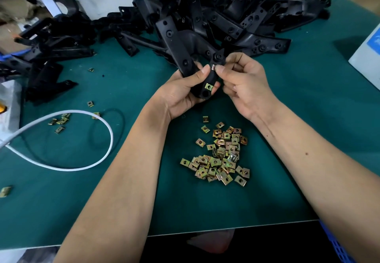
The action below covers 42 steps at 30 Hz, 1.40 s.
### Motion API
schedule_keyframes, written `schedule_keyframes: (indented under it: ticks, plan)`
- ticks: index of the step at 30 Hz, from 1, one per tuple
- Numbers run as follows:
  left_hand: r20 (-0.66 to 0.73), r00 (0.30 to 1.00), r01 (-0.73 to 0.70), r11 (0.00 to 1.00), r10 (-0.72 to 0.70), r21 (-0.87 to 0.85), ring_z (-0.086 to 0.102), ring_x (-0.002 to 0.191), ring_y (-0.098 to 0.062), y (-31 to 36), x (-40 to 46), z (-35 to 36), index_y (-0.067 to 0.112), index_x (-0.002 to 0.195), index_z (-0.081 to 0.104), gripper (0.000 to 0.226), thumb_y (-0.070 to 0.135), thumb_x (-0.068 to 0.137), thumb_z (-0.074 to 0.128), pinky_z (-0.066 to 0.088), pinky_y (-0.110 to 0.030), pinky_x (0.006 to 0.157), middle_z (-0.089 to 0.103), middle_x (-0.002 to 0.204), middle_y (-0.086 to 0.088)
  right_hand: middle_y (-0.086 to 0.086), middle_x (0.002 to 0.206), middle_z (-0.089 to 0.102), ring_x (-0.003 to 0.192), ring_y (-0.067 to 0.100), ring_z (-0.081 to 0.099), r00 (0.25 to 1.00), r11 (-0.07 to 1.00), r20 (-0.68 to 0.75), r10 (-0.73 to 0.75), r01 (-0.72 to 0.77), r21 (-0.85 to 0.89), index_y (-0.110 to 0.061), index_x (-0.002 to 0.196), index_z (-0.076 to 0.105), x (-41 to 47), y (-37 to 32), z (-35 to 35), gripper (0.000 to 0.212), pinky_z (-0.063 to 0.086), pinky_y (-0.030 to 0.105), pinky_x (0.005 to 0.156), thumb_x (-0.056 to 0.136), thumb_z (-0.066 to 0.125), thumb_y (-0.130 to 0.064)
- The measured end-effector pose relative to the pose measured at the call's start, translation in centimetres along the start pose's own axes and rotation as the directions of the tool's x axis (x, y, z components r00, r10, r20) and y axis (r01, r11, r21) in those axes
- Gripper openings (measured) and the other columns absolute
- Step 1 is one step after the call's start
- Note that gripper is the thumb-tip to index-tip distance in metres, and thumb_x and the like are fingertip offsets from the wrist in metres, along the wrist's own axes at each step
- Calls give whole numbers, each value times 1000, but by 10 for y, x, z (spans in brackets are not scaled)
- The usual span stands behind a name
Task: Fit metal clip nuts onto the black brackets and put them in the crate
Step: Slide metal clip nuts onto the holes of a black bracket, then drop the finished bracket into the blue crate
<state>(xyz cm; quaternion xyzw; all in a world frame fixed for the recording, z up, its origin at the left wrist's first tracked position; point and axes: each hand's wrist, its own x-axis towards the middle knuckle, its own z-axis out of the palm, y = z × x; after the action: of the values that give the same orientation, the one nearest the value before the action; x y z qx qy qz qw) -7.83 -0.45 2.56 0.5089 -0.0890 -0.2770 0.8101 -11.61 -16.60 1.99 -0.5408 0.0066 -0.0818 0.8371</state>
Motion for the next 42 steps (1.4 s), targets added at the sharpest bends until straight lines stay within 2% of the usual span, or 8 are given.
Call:
schedule_keyframes:
  ticks: [12, 18, 23, 27, 30, 33, 38, 42]
  plan:
    - [-8, 999, -38, 996, 38, 79, 76, 84, -21, -1, -5, -2, 10, 115, 63, 20, 26, 102, 59, 61, -26, 70, 77, 95, -12, -5, 68, 62, 44, 4, 46, 991, 987, -125, -42, 21, -161, -16, 89, 61, 4, -4, -1, 21, 34, 20, 42, 86, 81, -8]
    - [57, 998, -8, 1000, 7, 21, 76, 90, -21, 1, -7, -9, 11, 130, 51, 48, 20, 87, 69, 61, -26, 74, 77, 96, -12, -8, 73, 70, 54, 7, 54, 987, 965, -148, -55, 14, -262, -20, 92, 66, 5, 1, -3, 20, 40, 21, 50, 84, 84, -17]
    - [69, 996, -46, 999, 47, -15, 74, 89, -21, 0, -5, -10, 14, 123, 50, 38, 14, 90, 68, 61, -31, 76, 74, 97, -12, 10, 84, 76, 71, 22, 69, 992, 978, -109, -71, 48, -202, -8, 97, 71, 5, 0, -2, 14, 56, 37, 73, 98, 68, -22]
    - [82, 995, -69, 992, 60, 104, 72, 88, -24, -2, -2, -11, 18, 118, 49, 25, 11, 98, 63, 60, -35, 79, 74, 96, -10, 13, 80, 74, 72, 23, 67, 988, 946, -99, -121, 85, -313, -2, 87, 75, 6, 3, 1, 36, 56, 46, 78, 103, 62, -31]
    - [79, 991, -125, 969, 110, 213, 71, 86, -26, -3, -1, -8, 13, 114, 51, 22, 6, 98, 64, 60, -36, 76, 70, 96, -12, 3, 61, 65, 55, 13, 62, 976, 896, -109, -188, 125, -425, -1, 74, 69, 6, 5, 4, 43, 51, 27, 54, 95, 71, -38]
    - [36, 977, -209, 906, 211, 369, 71, 86, -25, -5, 1, -3, 3, 122, 51, 35, 2, 93, 70, 60, -36, 74, 69, 96, -12, 5, 63, 69, 56, 9, 61, 967, 834, -133, -217, 113, -540, -5, 73, 72, 7, 7, 5, 40, 49, 24, 52, 84, 81, -42]
    - [-30, 918, -292, 723, 396, 627, 69, 106, -30, -7, 6, 7, 1, 117, 59, 37, 7, 87, 79, 59, -46, 90, 70, 112, -21, 2, 66, 66, 62, 8, 57, 959, 886, -225, -173, 52, -460, 0, 76, 73, 8, -1, 5, 35, 46, 24, 58, 82, 85, -32]
    - [45, 905, -346, 668, 424, 659, 69, 98, -16, -7, 6, 33, 11, 109, 63, 25, 6, 89, 77, 58, -36, 86, 72, 101, -3, -1, 65, 60, 61, 7, 54, 937, 922, -301, -177, 51, -384, 4, 77, 71, -6, -13, -5, 36, 44, 21, 57, 82, 86, -28]
